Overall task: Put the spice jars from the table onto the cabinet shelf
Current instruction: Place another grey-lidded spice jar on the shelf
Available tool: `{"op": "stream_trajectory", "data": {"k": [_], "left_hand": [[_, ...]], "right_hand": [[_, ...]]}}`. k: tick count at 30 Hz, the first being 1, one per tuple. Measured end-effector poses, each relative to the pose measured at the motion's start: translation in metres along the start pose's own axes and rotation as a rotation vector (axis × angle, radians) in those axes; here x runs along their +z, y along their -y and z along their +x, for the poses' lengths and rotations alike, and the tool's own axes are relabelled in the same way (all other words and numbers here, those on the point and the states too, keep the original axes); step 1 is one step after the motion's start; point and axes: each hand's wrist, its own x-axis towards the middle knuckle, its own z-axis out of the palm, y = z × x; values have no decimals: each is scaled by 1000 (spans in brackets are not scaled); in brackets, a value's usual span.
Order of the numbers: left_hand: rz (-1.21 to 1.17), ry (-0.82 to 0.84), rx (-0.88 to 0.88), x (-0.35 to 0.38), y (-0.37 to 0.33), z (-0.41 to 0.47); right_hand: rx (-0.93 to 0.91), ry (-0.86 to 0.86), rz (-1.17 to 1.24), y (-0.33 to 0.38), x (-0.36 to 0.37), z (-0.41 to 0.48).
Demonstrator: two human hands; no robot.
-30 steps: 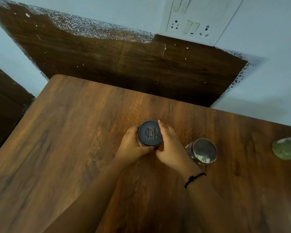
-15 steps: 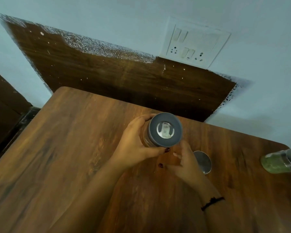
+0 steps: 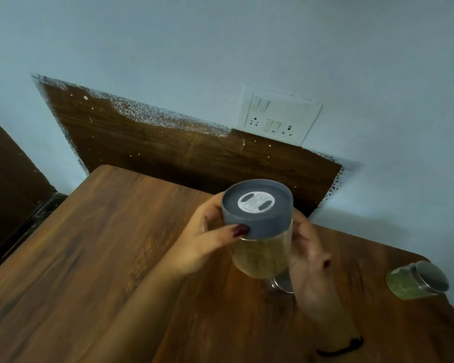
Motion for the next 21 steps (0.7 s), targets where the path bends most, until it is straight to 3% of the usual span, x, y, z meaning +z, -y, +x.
{"op": "stream_trajectory", "data": {"k": [8,21], "left_hand": [[-64,-71,-57,41,-31,6],[-25,-216,-91,80,-51,4]], "right_hand": [[16,15,251,31,5,-13],[-53,-52,168,58,8,-27]]}}
